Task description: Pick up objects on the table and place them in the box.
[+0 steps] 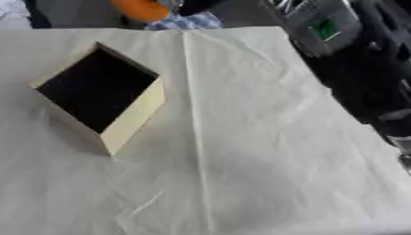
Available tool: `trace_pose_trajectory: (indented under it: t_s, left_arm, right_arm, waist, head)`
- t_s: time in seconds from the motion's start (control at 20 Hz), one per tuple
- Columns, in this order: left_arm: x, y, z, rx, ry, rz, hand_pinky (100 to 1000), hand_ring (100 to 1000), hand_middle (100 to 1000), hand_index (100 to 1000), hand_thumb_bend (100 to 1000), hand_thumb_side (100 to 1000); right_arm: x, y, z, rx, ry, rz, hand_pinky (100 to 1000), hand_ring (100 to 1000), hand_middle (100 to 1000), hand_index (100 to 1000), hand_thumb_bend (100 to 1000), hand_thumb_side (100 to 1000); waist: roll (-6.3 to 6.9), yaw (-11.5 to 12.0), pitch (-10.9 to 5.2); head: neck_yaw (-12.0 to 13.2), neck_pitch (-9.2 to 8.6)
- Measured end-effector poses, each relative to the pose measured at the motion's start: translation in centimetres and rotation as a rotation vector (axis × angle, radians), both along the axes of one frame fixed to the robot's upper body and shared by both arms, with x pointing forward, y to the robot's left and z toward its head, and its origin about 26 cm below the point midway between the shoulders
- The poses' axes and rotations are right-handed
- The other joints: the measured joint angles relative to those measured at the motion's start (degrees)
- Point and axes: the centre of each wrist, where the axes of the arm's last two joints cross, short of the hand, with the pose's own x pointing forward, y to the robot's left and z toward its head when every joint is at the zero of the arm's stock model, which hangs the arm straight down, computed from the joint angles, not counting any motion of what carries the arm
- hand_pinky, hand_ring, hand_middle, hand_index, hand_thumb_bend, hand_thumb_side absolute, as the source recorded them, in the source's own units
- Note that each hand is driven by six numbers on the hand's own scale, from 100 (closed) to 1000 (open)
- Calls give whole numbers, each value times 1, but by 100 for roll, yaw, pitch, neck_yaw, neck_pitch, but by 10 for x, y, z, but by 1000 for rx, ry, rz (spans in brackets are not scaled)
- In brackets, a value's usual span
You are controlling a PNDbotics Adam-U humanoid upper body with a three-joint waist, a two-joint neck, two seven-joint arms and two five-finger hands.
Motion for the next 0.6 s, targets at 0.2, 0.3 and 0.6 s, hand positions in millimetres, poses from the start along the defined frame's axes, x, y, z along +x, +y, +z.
trace_pose_trajectory:
  t_s: [0.2, 0.3, 0.6]
  left_arm:
    - [3, -9, 11, -16, -49, -61, 710, 774, 782, 734, 100, 743]
    - [4, -14, 17, -20, -77, -94, 710, 774, 782, 734, 100, 741]
    - [5, -22, 25, -31, -108, -162, 711, 774, 781, 734, 100, 740]
  right_arm:
    - [24, 12, -10, -27, -11, -9, 273, 530, 465, 613, 100, 100]
    - [36, 17, -18, -37, -6, -20, 271, 529, 465, 613, 100, 100]
    - [62, 27, -44, -58, 18, -45, 267, 525, 462, 610, 100, 100]
  waist:
    - [-31, 148, 98]
    - [-72, 248, 160]
    - [-114, 363, 249]
  head:
    - [-178, -62]
    - [-276, -96]
    - [-403, -171]
